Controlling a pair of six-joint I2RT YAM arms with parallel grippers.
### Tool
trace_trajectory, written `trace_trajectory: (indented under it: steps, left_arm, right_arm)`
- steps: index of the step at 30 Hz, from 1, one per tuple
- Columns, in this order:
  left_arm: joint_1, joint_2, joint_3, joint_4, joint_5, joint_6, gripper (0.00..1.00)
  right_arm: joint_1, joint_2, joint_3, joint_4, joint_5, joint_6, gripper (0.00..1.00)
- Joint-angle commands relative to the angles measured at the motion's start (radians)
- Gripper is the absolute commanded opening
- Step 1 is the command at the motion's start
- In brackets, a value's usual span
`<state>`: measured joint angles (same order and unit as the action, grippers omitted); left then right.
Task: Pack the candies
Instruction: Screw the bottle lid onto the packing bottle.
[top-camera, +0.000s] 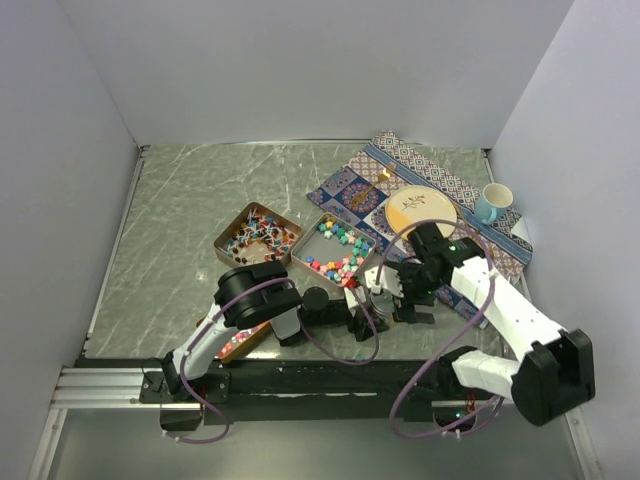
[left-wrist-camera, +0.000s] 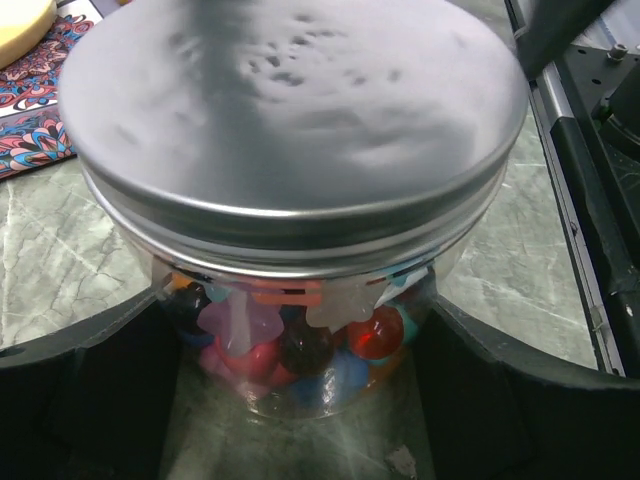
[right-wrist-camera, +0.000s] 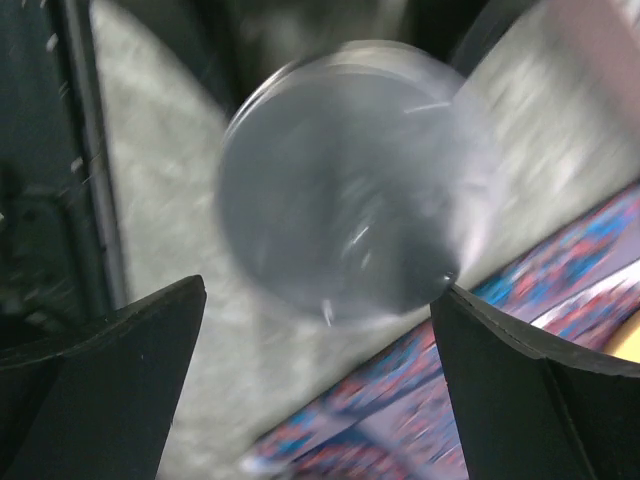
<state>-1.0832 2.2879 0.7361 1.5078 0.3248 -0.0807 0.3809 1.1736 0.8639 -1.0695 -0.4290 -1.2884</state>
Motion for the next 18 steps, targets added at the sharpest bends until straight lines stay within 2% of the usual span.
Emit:
trace_trajectory:
  steps: [1, 6, 10, 11, 13, 18]
  left_arm:
    - [0.042, 0.096, -0.047, 0.149, -0.118, -0.129, 0.49]
    - [0.042, 0.094, -0.047, 0.143, -0.113, -0.123, 0.5]
    - [0.045, 0.081, -0.055, 0.134, -0.099, -0.12, 0.5]
    - [0.045, 0.079, -0.052, 0.131, -0.096, -0.12, 0.5]
    - [0.045, 0.085, -0.049, 0.131, -0.089, -0.116, 0.5]
    - [0.043, 0.11, -0.044, 0.126, -0.092, -0.097, 0.5]
  right_arm:
    - [0.006, -0.081, -0.069, -0.301, 0.002, 0.136, 1.0]
    - [0.001, -0.124, -0.048, -0.323, 0.018, 0.165, 1.0]
    - [-0.115, -0.157, 0.044, -0.354, 0.064, 0.1, 1.0]
    - [-0.153, -0.144, 0.114, -0.345, 0.055, 0.092, 1.0]
    - [-0.157, -0.105, 0.19, -0.325, 0.035, 0.093, 1.0]
    - [-0.154, 0.167, 0.464, -0.352, -0.12, 0.077, 1.0]
